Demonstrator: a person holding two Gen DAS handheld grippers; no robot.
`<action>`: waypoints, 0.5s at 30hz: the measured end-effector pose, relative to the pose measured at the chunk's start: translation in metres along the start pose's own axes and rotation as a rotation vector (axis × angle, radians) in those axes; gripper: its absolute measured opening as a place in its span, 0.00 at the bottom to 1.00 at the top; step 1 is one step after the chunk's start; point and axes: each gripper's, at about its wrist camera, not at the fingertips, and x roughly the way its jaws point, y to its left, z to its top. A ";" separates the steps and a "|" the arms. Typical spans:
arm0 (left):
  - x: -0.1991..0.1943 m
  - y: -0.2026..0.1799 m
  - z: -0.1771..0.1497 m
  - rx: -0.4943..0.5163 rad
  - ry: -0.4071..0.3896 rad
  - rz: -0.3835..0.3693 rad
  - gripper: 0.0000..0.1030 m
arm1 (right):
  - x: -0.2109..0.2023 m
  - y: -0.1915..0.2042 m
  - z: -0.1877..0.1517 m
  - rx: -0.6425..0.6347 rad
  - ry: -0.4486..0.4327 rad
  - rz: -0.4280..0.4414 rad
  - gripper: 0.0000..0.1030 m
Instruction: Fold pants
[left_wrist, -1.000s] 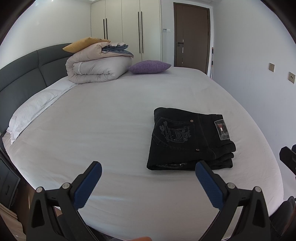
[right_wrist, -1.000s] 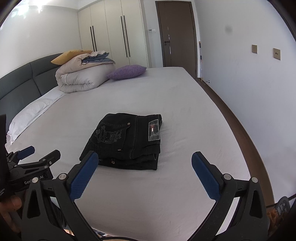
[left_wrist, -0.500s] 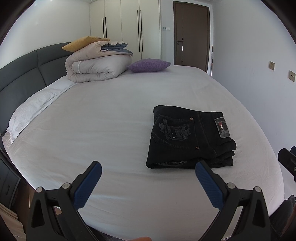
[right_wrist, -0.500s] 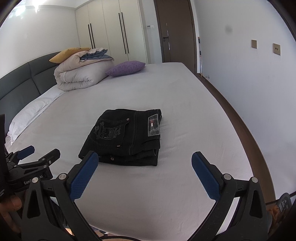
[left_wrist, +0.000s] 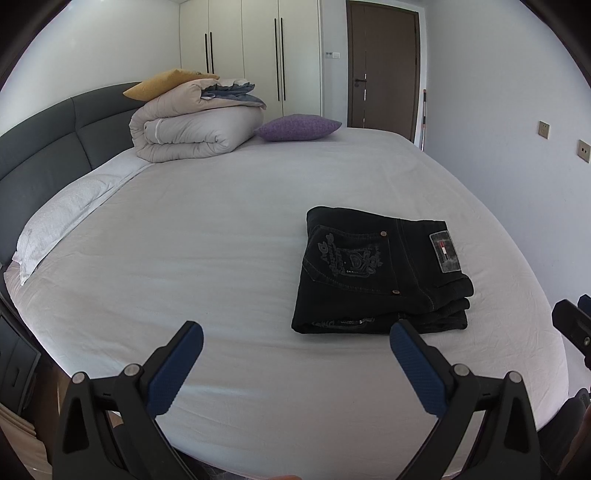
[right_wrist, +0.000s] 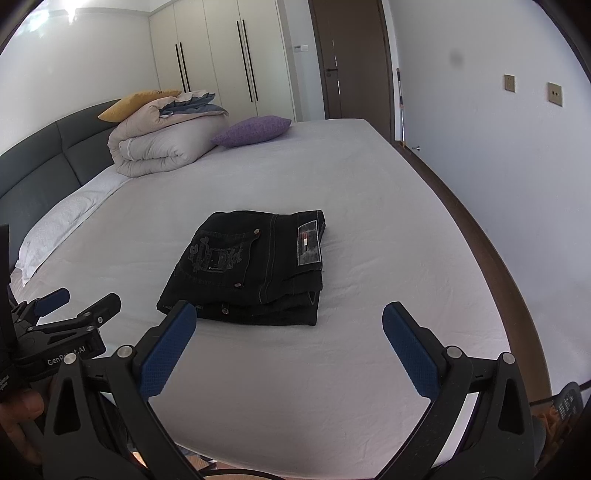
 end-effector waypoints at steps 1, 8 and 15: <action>0.000 0.000 0.000 0.000 0.000 0.000 1.00 | 0.000 0.000 0.000 0.000 0.000 0.000 1.00; -0.001 0.001 0.000 0.001 0.001 -0.001 1.00 | 0.000 0.001 -0.001 0.000 0.001 0.000 1.00; -0.002 0.001 -0.001 0.001 0.003 -0.002 1.00 | 0.004 0.003 -0.003 -0.002 0.006 0.003 1.00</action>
